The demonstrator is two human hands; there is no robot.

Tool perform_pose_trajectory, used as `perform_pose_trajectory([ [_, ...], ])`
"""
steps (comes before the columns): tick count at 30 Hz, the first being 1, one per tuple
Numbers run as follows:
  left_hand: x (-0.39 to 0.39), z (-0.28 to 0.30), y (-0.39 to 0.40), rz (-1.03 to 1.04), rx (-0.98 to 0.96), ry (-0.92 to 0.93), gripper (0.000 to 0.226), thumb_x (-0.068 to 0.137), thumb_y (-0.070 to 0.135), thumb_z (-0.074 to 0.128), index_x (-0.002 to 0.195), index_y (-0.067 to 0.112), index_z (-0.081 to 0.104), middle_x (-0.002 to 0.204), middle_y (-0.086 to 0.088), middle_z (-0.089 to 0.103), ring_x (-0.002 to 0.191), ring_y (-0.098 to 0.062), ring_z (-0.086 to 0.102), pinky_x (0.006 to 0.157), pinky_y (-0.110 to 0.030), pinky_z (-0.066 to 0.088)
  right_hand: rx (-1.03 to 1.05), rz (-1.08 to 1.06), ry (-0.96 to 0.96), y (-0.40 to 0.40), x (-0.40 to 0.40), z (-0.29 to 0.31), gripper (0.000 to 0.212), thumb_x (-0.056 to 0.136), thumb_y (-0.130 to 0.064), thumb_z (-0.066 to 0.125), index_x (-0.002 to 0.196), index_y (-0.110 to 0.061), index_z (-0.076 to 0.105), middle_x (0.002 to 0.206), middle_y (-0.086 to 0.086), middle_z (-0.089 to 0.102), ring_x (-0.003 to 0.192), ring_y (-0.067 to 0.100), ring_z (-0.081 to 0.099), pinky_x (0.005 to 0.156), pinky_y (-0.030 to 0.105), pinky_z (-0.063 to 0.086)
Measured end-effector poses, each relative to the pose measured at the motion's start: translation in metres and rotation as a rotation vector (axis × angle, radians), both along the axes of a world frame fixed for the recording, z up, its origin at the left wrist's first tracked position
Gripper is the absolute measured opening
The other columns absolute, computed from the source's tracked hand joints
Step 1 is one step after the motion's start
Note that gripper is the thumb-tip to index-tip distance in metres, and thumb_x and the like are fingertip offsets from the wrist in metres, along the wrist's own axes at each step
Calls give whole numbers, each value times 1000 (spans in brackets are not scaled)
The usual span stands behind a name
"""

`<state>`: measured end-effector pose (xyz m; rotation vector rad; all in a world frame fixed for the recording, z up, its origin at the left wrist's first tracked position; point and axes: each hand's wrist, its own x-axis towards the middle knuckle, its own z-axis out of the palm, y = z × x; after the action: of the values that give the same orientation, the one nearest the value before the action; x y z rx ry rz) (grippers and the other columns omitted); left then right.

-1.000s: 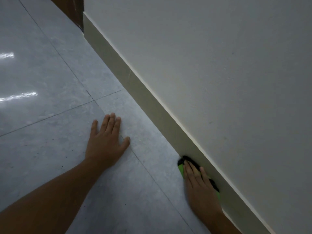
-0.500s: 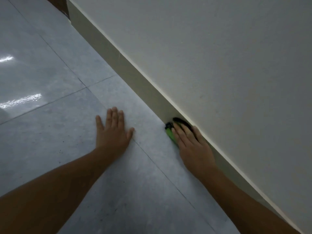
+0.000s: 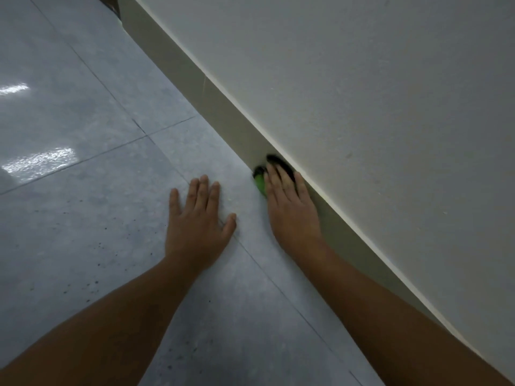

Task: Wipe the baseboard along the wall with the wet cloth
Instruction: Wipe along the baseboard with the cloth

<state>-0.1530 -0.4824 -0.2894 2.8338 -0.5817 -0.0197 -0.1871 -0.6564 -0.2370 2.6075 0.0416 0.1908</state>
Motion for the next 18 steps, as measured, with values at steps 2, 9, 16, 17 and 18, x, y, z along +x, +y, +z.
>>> perform_pose_trajectory([
  [2,-1,-1,0,-4,3,-3,75,91,59,13,151,15,5,160,-9,2,147,-21,-2,116,-51,-3,-78,35,62,17,37,0,57,93,-14,7,147,0,18,157,14,19,145,27,14,116,45,2],
  [9,2,1,1,-8,-16,7,77,89,59,13,151,14,8,159,-10,6,147,-22,1,116,-51,-2,-130,13,263,5,-21,-4,57,93,-16,21,147,3,14,155,18,23,143,30,18,113,51,-1],
  [16,1,1,2,-10,-51,25,76,90,57,17,150,11,14,159,-11,12,147,-23,7,116,-53,1,-57,-246,446,-53,-183,8,52,85,-9,28,127,10,52,132,28,53,118,40,54,101,61,34],
  [17,0,0,2,-11,-54,26,76,90,57,18,150,11,14,159,-12,12,147,-24,7,116,-54,1,-59,-268,461,-57,-192,8,54,85,-9,23,129,11,48,134,27,51,119,40,53,102,61,33],
  [18,0,0,2,-8,-60,23,76,90,56,18,150,11,14,159,-12,12,147,-24,7,116,-53,1,-66,-280,476,-60,-196,7,55,86,-8,22,131,11,45,135,27,50,121,40,52,103,60,32],
])
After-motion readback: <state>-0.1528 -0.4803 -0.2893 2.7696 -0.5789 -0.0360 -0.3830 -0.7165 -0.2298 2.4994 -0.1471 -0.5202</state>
